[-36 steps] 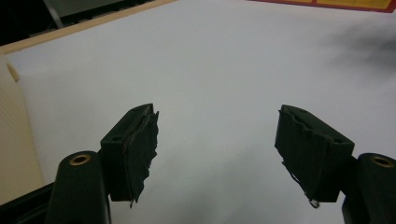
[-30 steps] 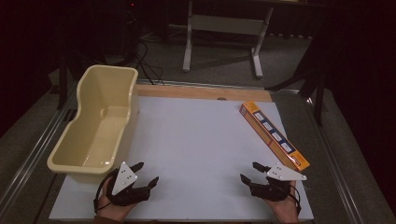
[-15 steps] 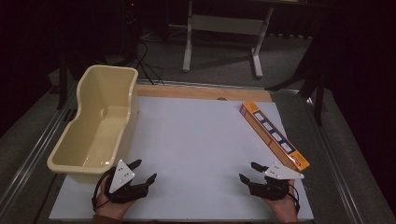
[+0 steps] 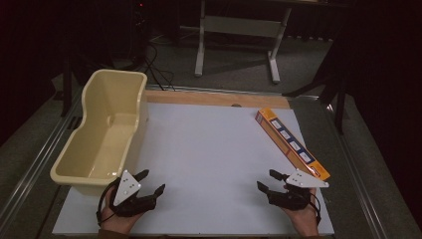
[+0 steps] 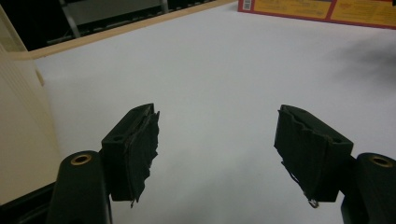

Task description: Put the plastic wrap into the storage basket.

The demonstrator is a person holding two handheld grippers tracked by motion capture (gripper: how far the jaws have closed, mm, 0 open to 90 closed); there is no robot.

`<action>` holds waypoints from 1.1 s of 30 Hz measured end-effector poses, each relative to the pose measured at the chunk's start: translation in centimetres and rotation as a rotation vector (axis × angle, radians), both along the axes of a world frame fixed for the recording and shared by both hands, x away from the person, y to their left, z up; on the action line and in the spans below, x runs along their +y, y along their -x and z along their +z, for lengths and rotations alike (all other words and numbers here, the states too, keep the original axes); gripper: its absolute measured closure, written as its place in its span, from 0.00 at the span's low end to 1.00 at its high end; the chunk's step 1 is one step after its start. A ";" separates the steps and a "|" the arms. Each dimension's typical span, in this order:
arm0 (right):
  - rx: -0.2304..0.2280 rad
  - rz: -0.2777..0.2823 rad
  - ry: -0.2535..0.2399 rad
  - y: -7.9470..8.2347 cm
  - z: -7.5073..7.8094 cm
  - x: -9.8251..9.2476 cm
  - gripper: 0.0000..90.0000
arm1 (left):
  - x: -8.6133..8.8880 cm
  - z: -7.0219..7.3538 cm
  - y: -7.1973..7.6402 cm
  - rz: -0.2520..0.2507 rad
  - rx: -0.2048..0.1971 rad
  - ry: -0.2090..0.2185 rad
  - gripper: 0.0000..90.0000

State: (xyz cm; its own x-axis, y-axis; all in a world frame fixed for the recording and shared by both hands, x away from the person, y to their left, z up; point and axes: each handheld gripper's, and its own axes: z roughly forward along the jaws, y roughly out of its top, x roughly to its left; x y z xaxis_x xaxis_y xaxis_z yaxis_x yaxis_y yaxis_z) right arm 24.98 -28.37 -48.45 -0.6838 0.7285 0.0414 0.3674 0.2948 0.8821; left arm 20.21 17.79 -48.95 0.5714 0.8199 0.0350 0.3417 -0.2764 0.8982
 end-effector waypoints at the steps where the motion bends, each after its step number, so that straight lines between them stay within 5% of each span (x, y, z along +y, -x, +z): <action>1: -0.005 -0.002 0.003 -0.1 0.1 -0.1 0.38 | 0.0 0.0 0.0 0.002 0.001 0.004 0.33; 8: -0.012 -0.002 -0.009 -0.9 0.9 -0.3 0.37 | 0.0 0.0 0.0 0.004 0.000 -0.003 0.33; 21: -0.044 -0.012 0.055 -3.1 2.6 -0.8 0.37 | 0.1 0.0 0.1 0.005 -0.009 0.000 0.34; 33: -0.025 -0.043 0.081 -5.2 3.0 -2.4 0.37 | 0.1 0.0 0.1 0.007 -0.010 -0.006 0.34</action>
State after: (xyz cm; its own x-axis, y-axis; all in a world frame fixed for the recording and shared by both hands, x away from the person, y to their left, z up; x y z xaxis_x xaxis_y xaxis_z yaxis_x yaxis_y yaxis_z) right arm 30.20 -30.73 -45.47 -0.6520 0.7574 -0.0353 0.3598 0.3501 0.8649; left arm 20.15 17.84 -49.00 0.5648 0.8240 0.0453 0.3348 -0.2790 0.9001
